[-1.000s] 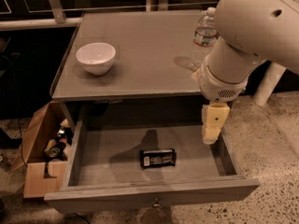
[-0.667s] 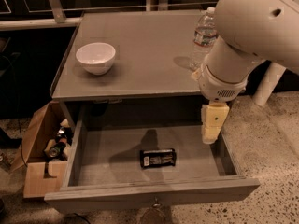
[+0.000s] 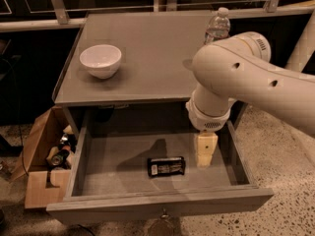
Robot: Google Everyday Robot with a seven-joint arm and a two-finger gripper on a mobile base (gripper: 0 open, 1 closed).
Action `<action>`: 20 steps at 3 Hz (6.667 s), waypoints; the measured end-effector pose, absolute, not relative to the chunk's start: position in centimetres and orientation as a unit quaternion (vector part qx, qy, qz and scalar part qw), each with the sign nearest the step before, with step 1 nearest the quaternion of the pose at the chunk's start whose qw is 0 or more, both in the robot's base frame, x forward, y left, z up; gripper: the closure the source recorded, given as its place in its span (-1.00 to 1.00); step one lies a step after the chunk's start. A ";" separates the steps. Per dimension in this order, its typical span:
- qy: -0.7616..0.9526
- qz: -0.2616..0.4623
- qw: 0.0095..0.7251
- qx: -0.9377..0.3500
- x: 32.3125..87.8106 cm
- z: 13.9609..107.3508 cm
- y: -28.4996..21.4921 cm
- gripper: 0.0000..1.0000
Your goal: Pick rxbar chocolate from top drawer and place on counter
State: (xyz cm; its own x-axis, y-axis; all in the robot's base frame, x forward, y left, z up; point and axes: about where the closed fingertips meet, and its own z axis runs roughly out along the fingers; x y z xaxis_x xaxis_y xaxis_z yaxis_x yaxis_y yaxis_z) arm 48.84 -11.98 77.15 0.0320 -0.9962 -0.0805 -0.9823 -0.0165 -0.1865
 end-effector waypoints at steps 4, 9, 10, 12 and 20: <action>0.691 0.006 0.079 -0.719 49.2 69.6 -9.0 -1.00; 0.706 0.057 0.047 -0.704 52.1 61.2 -6.4 -1.00; 0.706 0.057 0.047 -0.704 52.1 61.2 -6.4 -0.62; 0.705 0.058 0.047 -0.705 52.0 61.1 -6.4 -0.92; 0.712 0.078 0.038 -0.696 51.0 59.1 -6.3 1.00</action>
Offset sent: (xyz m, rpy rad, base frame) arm 0.0002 0.0245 -0.0434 0.0391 0.0613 0.0315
